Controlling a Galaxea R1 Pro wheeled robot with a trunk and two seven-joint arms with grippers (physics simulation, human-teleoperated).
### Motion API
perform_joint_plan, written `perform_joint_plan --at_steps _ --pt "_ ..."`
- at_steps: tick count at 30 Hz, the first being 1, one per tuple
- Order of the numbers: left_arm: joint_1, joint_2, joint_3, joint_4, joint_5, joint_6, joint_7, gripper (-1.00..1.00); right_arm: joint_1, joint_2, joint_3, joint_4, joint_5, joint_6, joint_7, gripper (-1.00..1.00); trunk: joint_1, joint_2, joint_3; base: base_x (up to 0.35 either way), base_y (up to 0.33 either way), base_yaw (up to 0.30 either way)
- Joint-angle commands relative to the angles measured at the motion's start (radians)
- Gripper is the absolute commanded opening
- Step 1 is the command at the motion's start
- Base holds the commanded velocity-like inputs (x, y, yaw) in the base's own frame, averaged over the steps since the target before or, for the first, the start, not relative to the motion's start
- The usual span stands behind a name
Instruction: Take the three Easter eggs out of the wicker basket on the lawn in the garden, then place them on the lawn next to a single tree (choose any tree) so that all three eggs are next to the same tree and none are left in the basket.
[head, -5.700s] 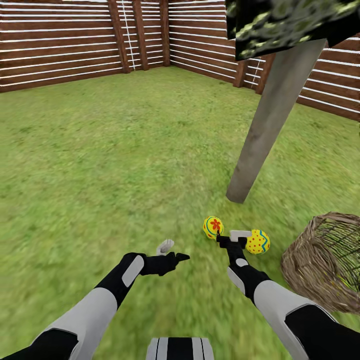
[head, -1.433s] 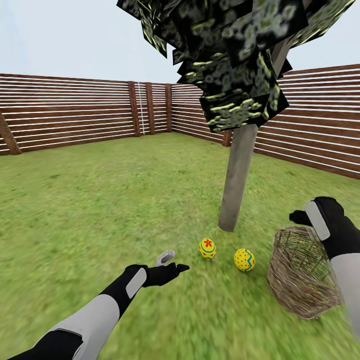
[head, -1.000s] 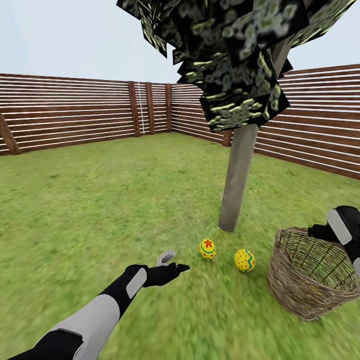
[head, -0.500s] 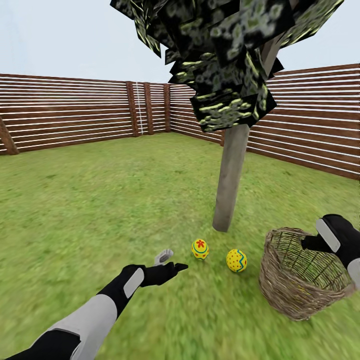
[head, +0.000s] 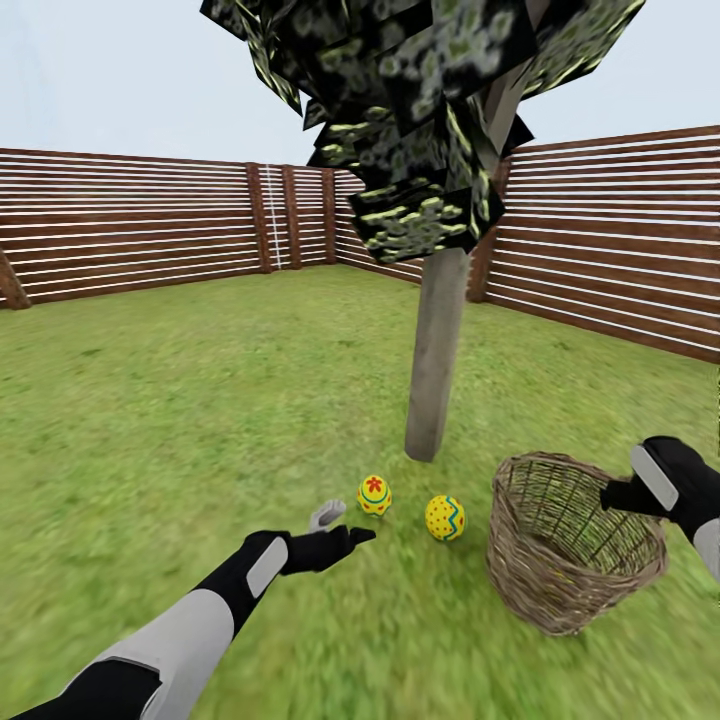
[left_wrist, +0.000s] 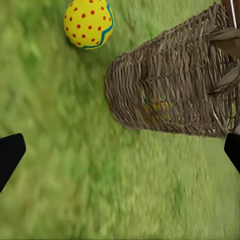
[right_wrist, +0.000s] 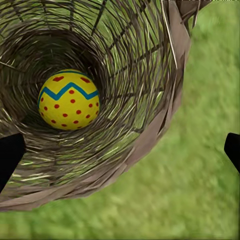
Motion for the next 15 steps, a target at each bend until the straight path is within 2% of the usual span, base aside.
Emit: perform_joint_plan --at_steps 1,4,6,10,13,15 --pt "-0.001 0.000 -0.003 0.003 0.005 0.004 0.000 1.00 -0.001 -0.002 0.016 0.000 -0.009 0.002 -0.002 1.00 0.000 0.000 -0.001 0.050 -0.193 0.000" --pt "-0.001 0.001 -0.003 0.014 0.005 0.004 0.000 1.00 -0.001 0.000 0.078 0.005 -0.009 0.002 0.013 1.00 0.000 0.000 -0.001 0.054 -0.130 0.000" --pt "-0.001 0.000 -0.004 0.017 0.004 0.004 -0.001 1.00 -0.001 0.001 0.104 0.007 -0.011 0.003 0.017 1.00 0.000 0.000 -0.001 0.025 -0.058 0.000" --pt "-0.001 -0.003 -0.004 0.019 0.003 0.004 -0.001 1.00 -0.025 0.005 0.122 0.059 -0.016 0.007 0.019 1.00 0.000 0.000 -0.001 0.011 -0.025 0.000" --pt "-0.001 -0.005 -0.004 0.019 0.003 0.004 -0.001 1.00 -0.110 0.008 0.129 0.179 -0.032 0.008 0.021 1.00 0.000 0.000 -0.001 0.003 -0.007 0.000" --pt "-0.001 -0.004 -0.004 0.018 0.004 0.005 -0.001 1.00 -0.142 0.012 0.131 0.208 -0.041 0.008 0.024 1.00 0.000 0.000 -0.001 0.001 -0.004 0.000"
